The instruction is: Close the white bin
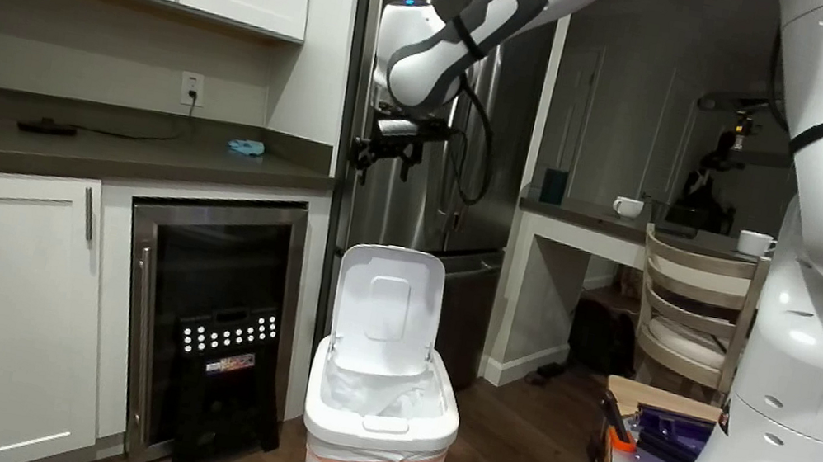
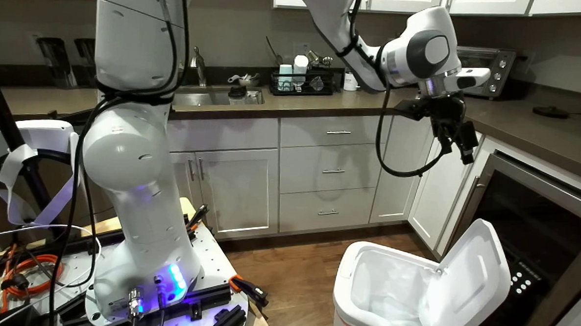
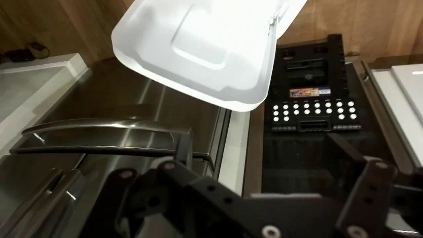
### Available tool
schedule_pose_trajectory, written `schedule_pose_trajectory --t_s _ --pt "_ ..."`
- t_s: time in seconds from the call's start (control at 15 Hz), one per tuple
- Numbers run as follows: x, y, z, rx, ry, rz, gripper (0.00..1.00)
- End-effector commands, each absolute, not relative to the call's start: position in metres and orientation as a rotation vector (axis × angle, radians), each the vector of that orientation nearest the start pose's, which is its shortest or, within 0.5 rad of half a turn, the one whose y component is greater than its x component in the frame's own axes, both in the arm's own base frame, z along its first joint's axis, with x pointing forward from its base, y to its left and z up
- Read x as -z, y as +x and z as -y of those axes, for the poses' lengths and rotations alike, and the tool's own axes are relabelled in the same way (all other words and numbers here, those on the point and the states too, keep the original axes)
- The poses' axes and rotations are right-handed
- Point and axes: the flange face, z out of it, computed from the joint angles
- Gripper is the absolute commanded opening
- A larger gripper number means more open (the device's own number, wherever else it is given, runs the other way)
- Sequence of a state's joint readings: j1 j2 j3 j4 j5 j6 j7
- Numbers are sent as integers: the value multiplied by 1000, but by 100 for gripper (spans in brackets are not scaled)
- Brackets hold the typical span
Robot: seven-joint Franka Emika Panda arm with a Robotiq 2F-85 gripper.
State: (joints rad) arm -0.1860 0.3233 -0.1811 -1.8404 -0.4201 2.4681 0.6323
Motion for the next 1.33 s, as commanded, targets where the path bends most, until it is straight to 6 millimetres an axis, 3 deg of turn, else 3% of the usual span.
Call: schedule_pose_trajectory --t_s 0.0,0.33,0.73,1.07,1.27 --pt "-385 664 262 617 -3183 -1385 100" --pt "-379 685 318 534 -3118 -1650 100" --pt "-360 675 390 323 -2945 -1901 100" --pt "-325 661 435 220 -2786 -2028 100" --pt "-297 659 447 198 -2735 -2019 100"
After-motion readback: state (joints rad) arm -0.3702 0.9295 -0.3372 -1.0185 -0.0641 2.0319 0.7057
